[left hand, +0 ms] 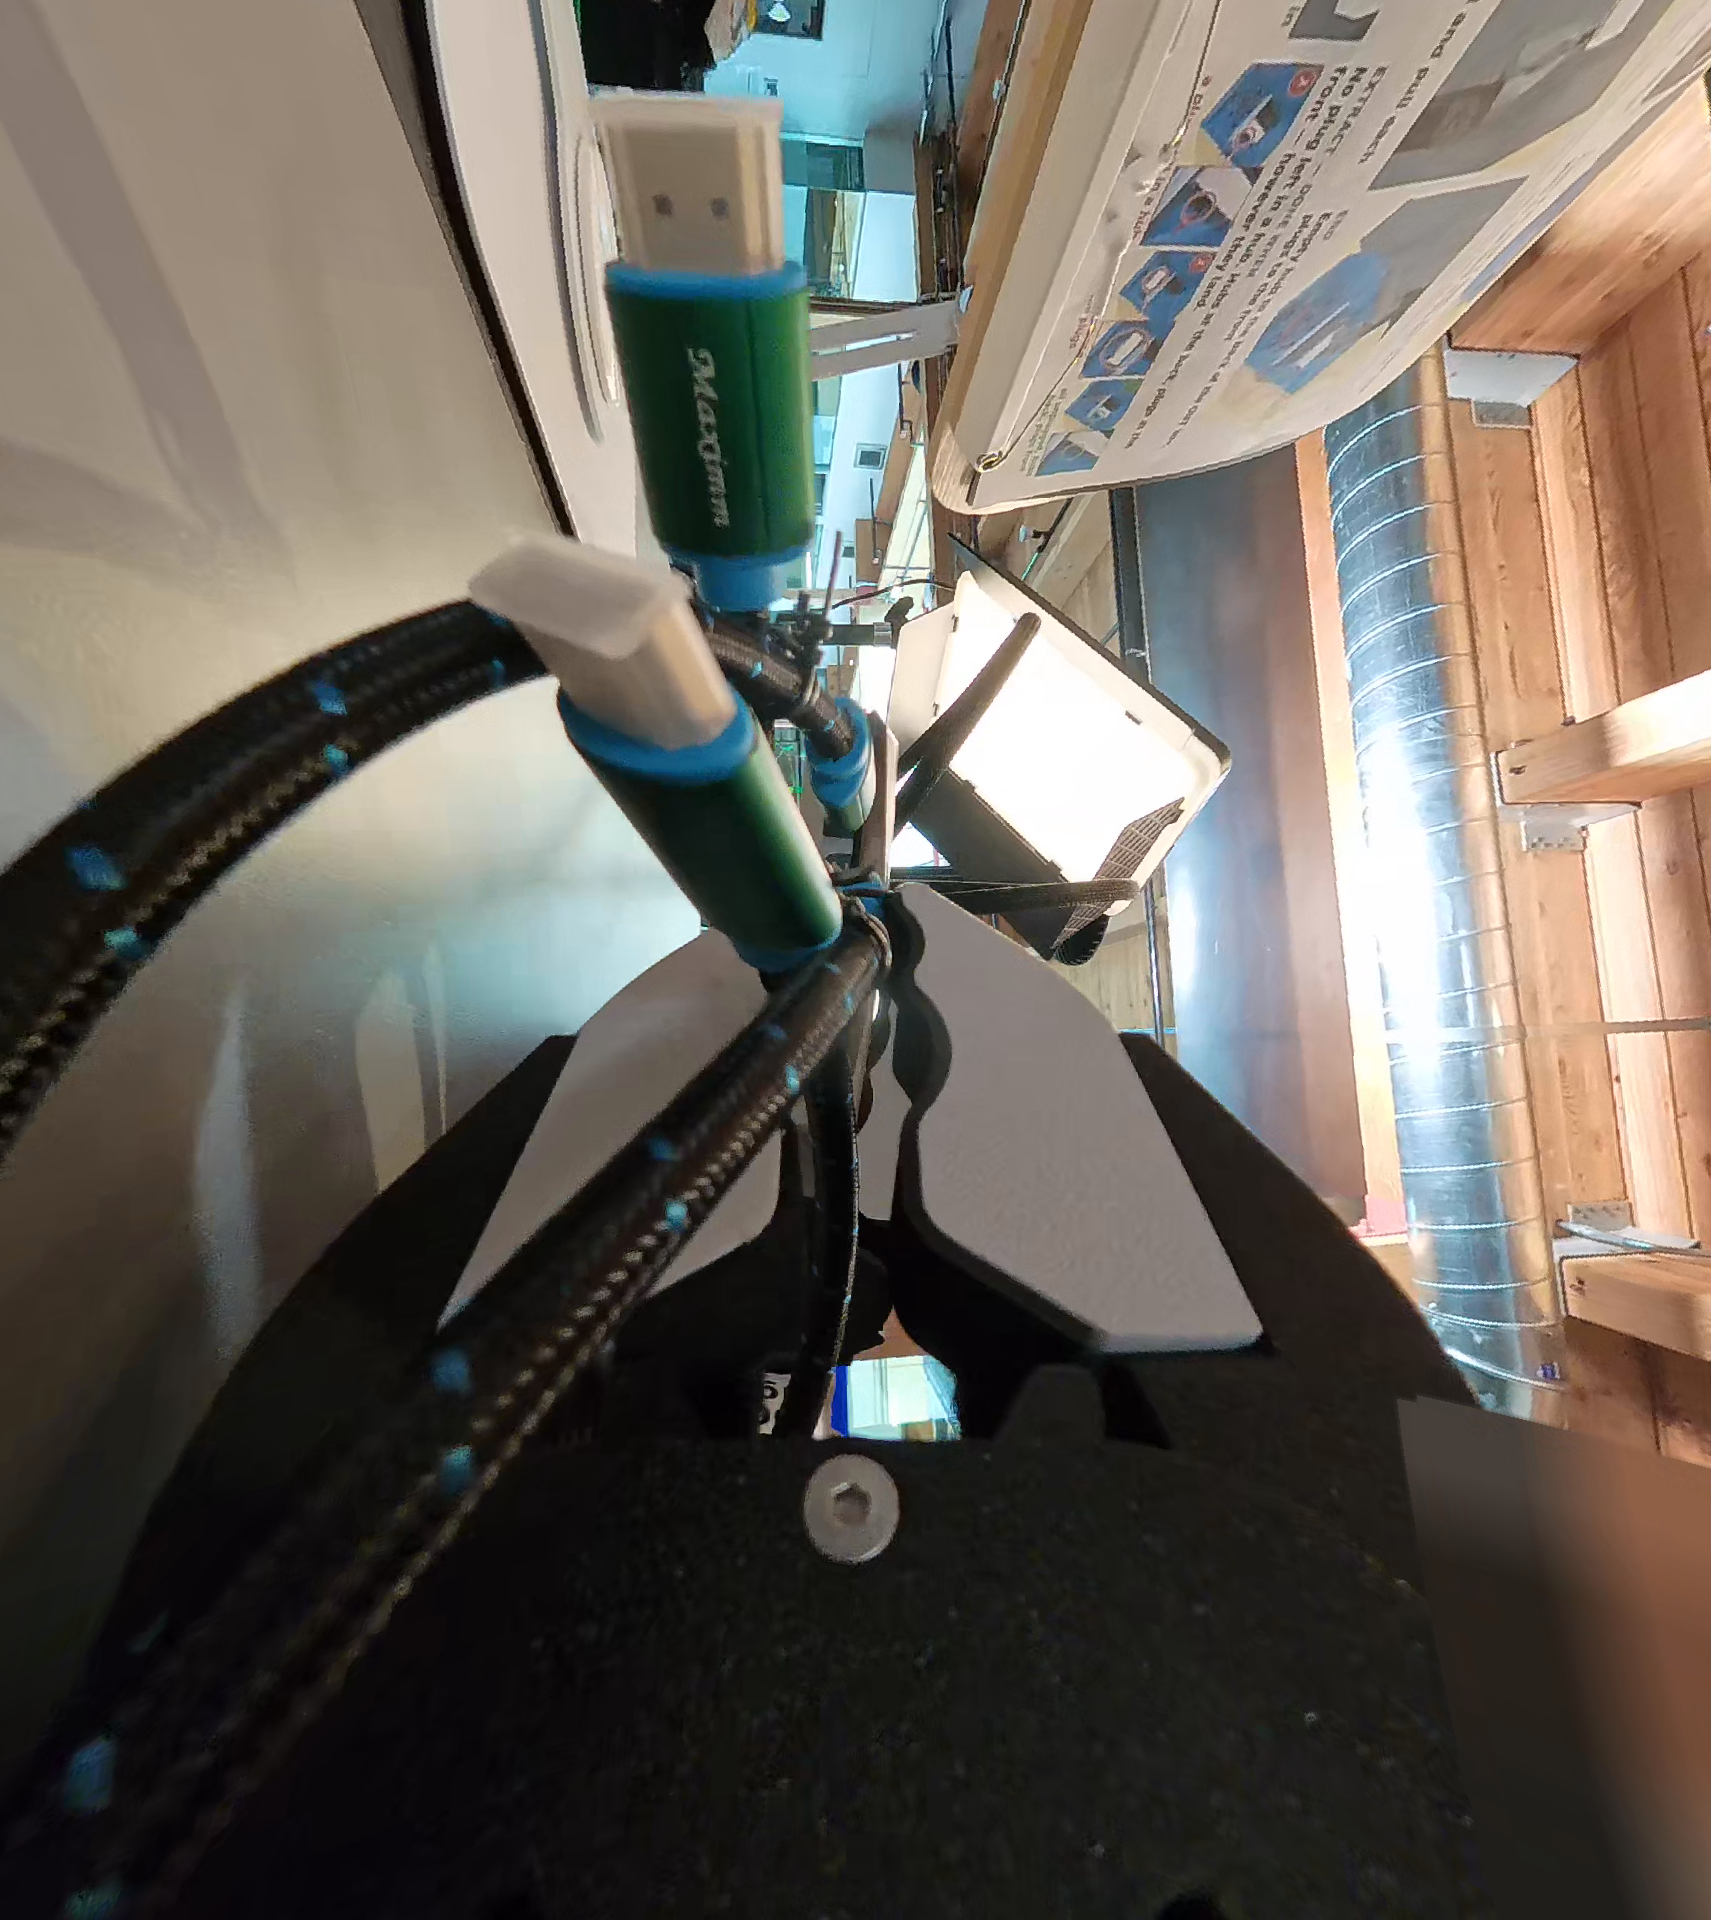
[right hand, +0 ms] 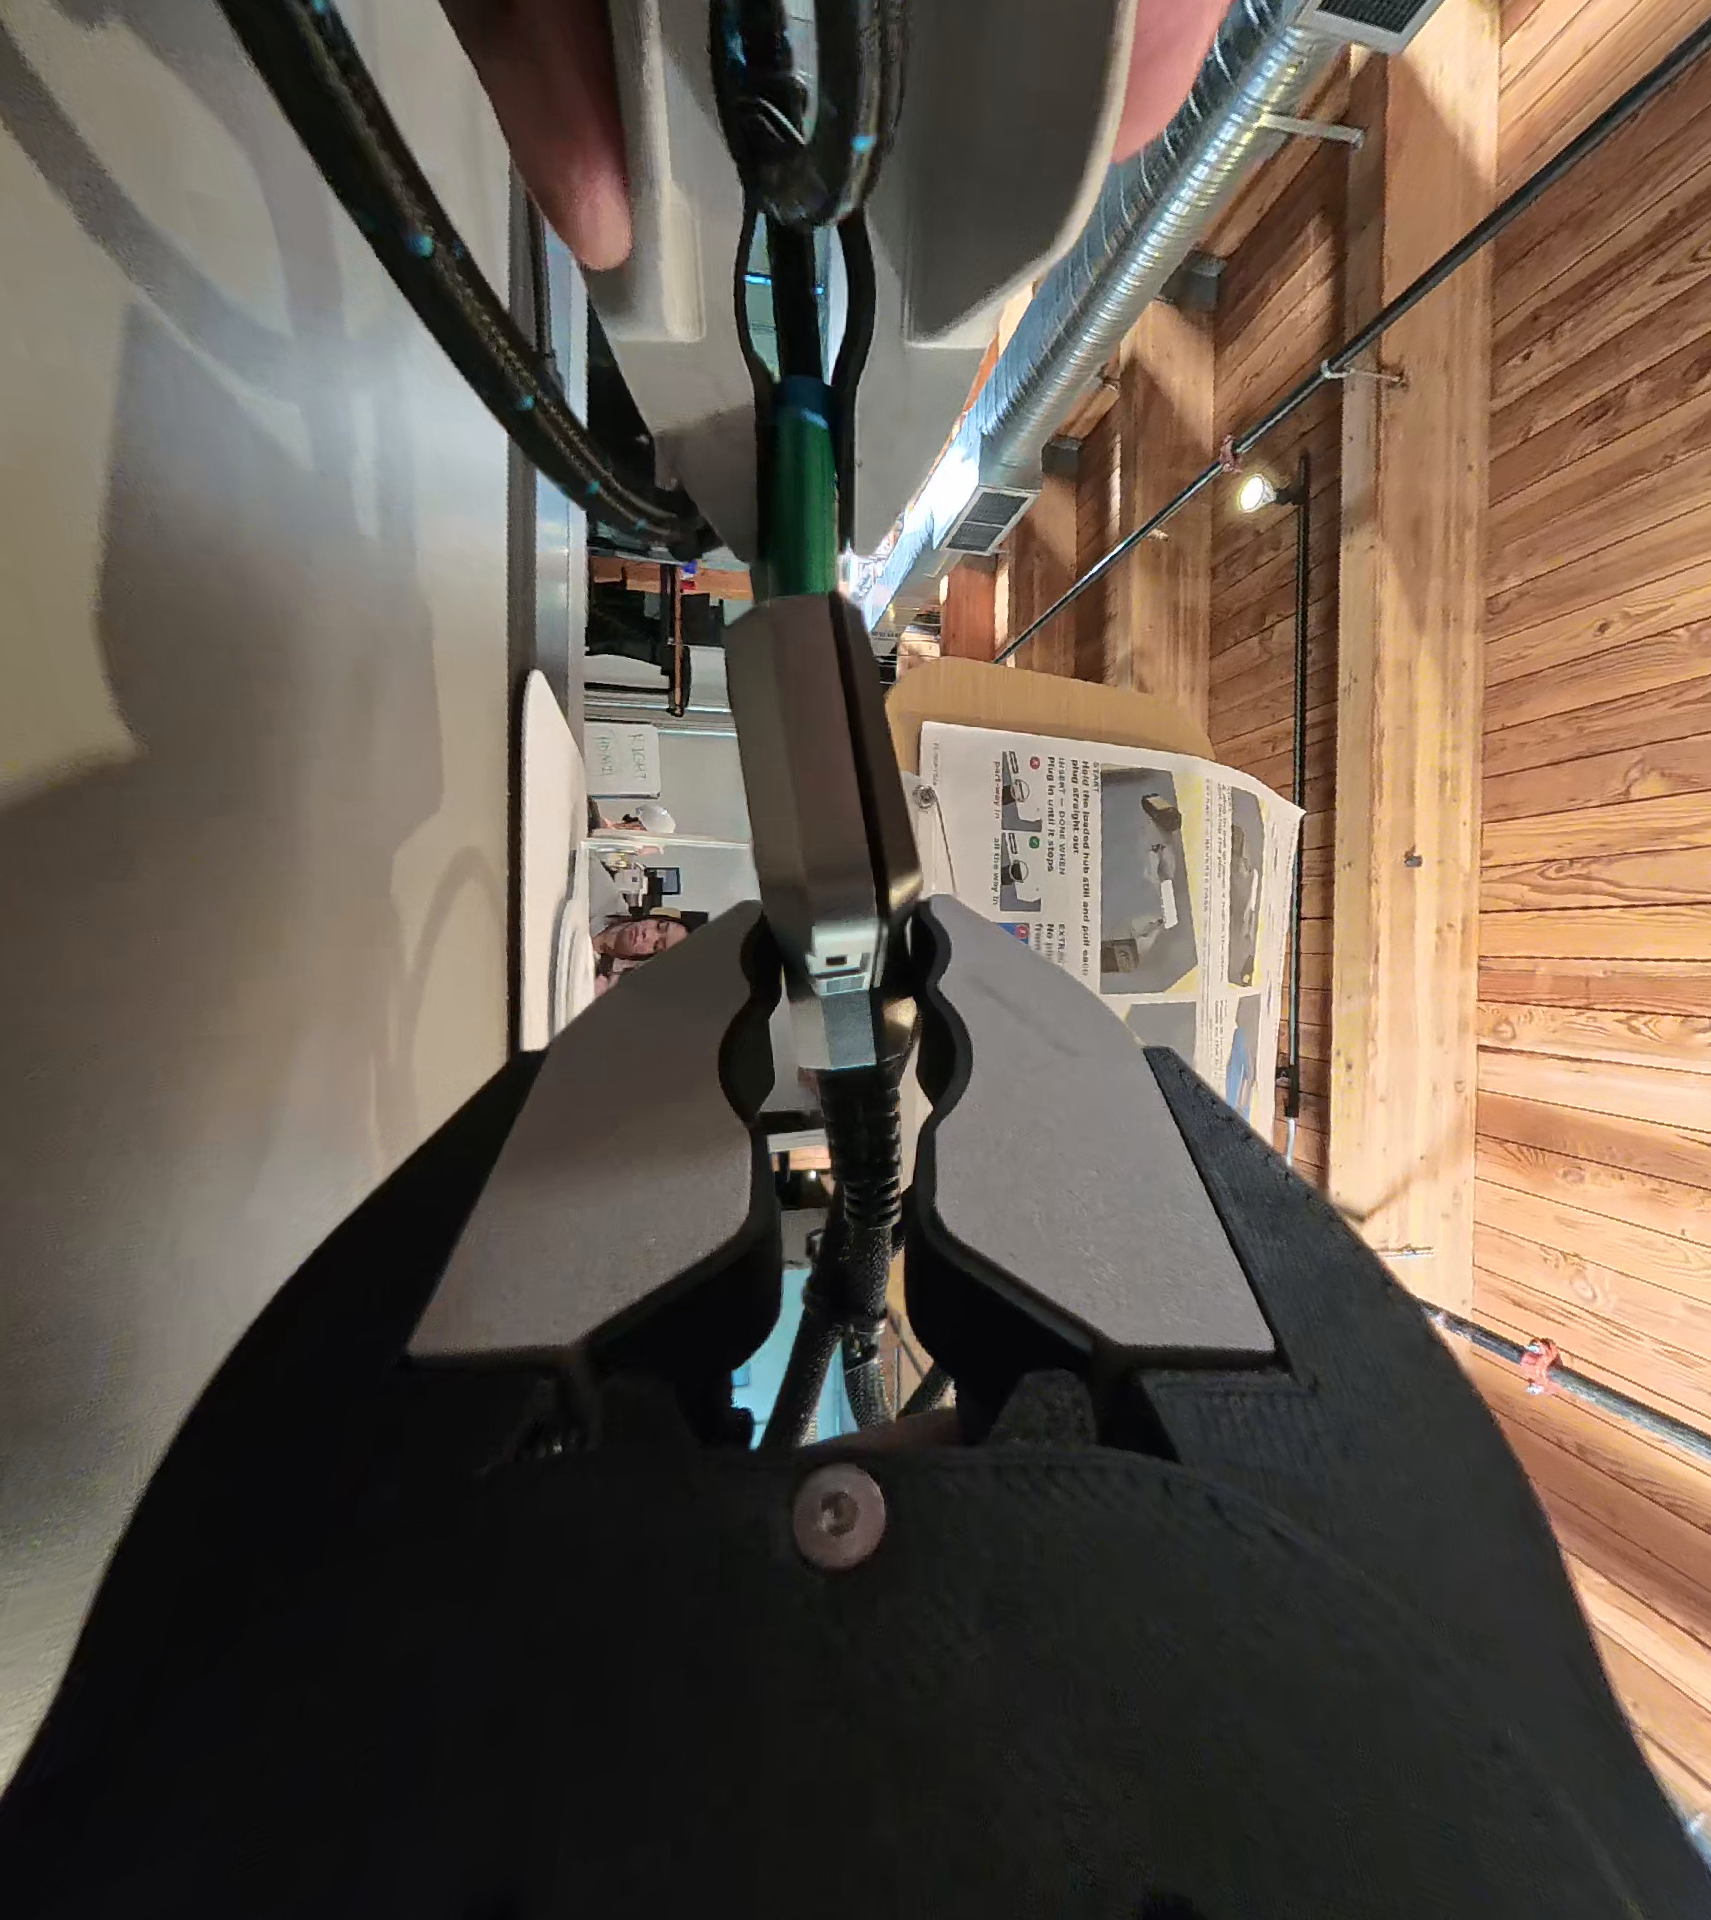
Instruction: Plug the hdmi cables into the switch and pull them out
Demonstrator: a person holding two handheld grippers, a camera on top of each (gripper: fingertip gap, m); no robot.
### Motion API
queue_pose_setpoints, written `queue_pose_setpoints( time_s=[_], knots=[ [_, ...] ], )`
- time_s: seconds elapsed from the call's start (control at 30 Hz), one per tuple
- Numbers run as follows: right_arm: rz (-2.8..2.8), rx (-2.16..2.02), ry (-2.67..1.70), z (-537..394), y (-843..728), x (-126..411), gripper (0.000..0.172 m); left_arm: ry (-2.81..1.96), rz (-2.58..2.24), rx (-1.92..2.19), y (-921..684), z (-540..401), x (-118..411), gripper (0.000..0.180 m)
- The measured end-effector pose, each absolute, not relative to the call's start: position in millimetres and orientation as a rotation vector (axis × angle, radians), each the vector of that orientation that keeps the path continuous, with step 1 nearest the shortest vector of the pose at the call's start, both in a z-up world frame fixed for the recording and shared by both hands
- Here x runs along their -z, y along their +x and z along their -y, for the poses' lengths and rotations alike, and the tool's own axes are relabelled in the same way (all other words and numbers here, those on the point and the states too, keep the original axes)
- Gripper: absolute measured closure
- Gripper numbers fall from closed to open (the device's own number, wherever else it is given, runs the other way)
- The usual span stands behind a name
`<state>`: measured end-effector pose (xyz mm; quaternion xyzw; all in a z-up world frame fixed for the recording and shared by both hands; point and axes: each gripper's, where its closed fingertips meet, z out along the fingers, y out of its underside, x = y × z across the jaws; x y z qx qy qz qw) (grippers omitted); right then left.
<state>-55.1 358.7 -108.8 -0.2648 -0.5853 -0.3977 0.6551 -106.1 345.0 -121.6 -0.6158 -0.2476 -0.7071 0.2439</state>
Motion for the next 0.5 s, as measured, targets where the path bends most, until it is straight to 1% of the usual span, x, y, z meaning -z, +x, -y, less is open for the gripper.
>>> queue_pose_setpoints(
  time_s=[0.2,0.5],
  knots=[
    [1.318,0.878,-0.532,-356.9,-54.3,102.4,0.149,-1.661,0.663,1.98,-103.7,-343.7,118.1,0.168],
    [1.313,0.855,-0.54,-355.8,-55.3,98.0,0.148,-1.644,0.65,1.991,-101.8,-344.4,116.4,0.168]
  ],
)
